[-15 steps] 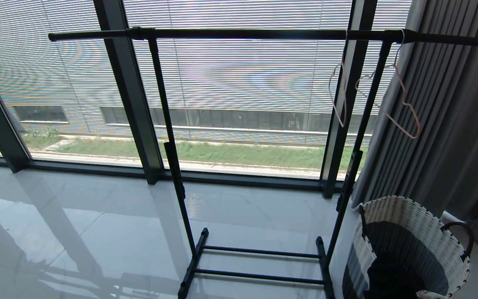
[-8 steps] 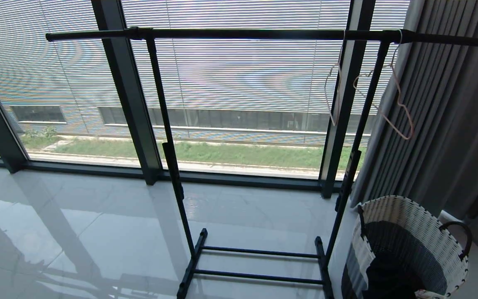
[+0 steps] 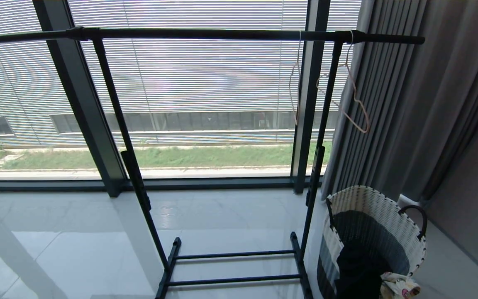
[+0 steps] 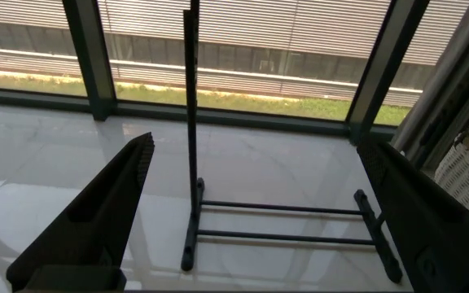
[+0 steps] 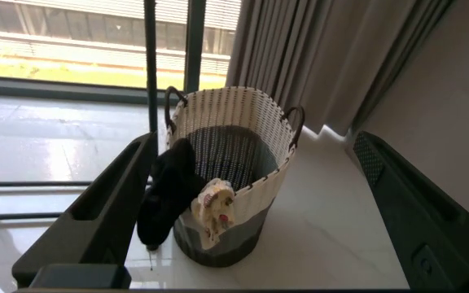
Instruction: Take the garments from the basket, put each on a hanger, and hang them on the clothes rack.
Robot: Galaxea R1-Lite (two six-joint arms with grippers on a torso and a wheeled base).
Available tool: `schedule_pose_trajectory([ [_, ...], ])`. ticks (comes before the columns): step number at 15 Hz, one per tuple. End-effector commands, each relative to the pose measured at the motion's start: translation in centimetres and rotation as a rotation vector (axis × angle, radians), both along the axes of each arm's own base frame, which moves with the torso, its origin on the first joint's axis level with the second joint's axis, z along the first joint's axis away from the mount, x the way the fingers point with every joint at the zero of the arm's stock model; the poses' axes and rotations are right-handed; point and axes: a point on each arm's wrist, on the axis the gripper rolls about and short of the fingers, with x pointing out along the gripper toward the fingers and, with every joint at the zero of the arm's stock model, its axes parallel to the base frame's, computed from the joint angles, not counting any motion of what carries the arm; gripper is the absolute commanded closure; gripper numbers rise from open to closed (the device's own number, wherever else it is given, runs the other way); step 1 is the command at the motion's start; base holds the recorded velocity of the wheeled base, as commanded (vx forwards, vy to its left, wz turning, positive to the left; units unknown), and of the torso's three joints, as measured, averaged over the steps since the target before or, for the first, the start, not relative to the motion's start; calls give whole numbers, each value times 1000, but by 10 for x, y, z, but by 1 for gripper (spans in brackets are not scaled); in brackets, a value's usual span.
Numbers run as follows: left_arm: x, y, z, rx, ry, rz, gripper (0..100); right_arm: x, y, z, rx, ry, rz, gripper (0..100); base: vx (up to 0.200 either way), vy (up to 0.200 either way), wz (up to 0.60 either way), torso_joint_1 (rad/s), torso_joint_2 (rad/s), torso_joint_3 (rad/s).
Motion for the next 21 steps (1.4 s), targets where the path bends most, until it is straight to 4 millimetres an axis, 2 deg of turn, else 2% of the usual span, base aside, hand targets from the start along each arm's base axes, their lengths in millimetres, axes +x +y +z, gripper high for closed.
schedule_pose_trajectory([
  [1,0,0,0,0,1,1,0,0,0,0,0,1,0,0,0,0,0,0,0,0],
  [6,0,0,0,2,1,1,0,0,0,0,0,1,0,0,0,0,0,0,0,0],
  [15,0,0,0,2,1,1,0,0,0,0,0,1,0,0,0,-200,0,3,1,2],
  [21,0,0,0,-1,1,1,0,0,0,0,10,1,-1,0,0,0,0,0,0,0],
])
